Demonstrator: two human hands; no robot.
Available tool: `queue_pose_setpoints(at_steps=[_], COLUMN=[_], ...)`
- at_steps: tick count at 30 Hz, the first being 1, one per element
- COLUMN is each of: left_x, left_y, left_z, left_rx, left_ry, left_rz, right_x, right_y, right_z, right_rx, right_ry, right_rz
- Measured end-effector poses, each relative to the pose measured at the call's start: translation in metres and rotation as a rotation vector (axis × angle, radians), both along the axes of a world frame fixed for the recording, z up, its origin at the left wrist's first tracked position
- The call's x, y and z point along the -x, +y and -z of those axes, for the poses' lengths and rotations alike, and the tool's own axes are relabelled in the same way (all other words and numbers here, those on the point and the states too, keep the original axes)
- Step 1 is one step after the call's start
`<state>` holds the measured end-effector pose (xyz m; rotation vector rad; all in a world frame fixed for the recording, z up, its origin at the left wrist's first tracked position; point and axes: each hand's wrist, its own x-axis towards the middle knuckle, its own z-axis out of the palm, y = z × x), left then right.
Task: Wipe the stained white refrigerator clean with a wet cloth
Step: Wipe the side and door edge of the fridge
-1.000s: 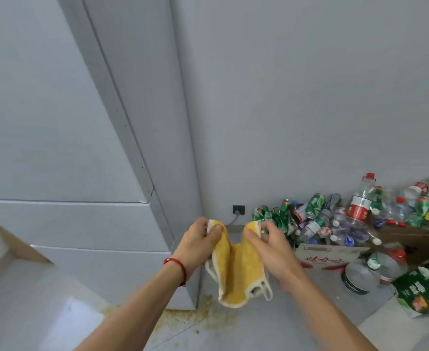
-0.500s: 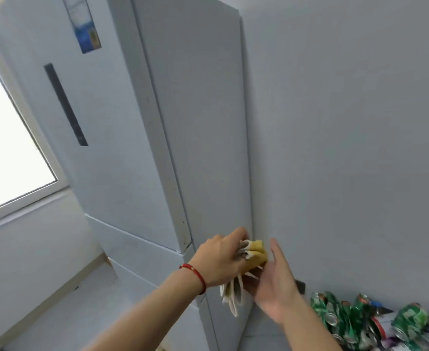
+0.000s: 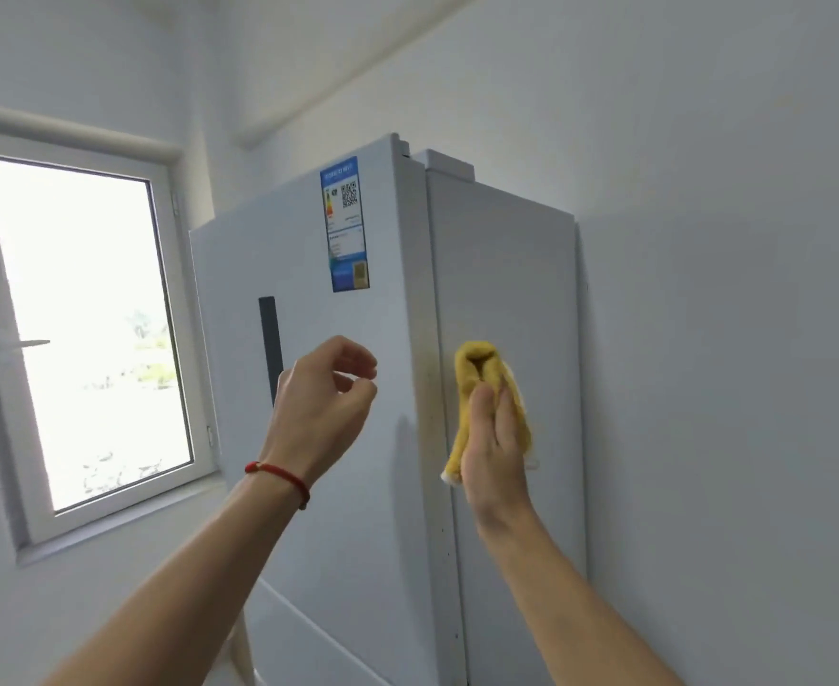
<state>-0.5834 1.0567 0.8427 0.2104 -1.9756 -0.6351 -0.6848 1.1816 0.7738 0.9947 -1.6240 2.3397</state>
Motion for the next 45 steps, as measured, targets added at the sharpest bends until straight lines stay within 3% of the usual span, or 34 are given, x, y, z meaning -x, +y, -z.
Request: queue_pose_setpoints(at_steps=[4,8,10,16,18,21,24,28,31,38,41,45], left_x=[0.015,0.026,0.034,0.048,0.051,0.057,0.061,0.062,0.059,0.059,0.058,0.053], left_y=[-0.024,-0.038,-0.038,-0.015,-0.009,-0.006,-0.01,-0.016,-0.02,-0.032,-0.039,-0.043], left_z=[-0.04,-0.067,-0.082,-0.142,-0.158,-0.161,-0.144,-0.106,-0.089,-0.077,-0.068,-0.038], left_rx=[0.06,0.134,0.17,0.195,0.214,0.213,0.218,0.252,0.312,0.297,0.337,0.403], left_ry=[0.128,0.225,0.277,0.449,0.484,0.478,0.441,0.388,0.362,0.389,0.379,0.349], left_rz=[-0.015,0.007,-0.003,-0.101,-0.107,-0.127,-0.174,-0.226,-0.25,-0.239,-0.255,-0.27], right_x=[0.014,0.046,0.058,0.067,0.066,0.066,0.065,0.07,0.064,0.069,0.07,0.06], right_y=[-0.05,-0.06,-0.066,-0.087,-0.09,-0.088,-0.093,-0.104,-0.096,-0.095,-0.092,-0.086], right_z=[-0.01,-0.003,-0.032,-0.196,-0.217,-0.181,-0.09,-0.003,-0.031,-0.195,-0.173,-0.052], right_rx=[-0.318,-0.378,-0.338,-0.215,-0.206,-0.163,-0.114,-0.107,-0.162,-0.115,-0.117,-0.137], right_ry=[0.507,0.742,0.804,0.81,0.837,0.904,0.956,0.883,0.93,0.86,0.859,0.884], right_rz=[0.187,0.576,0.637,0.572,0.56,0.568,0.667,0.809,0.705,0.603,0.584,0.564])
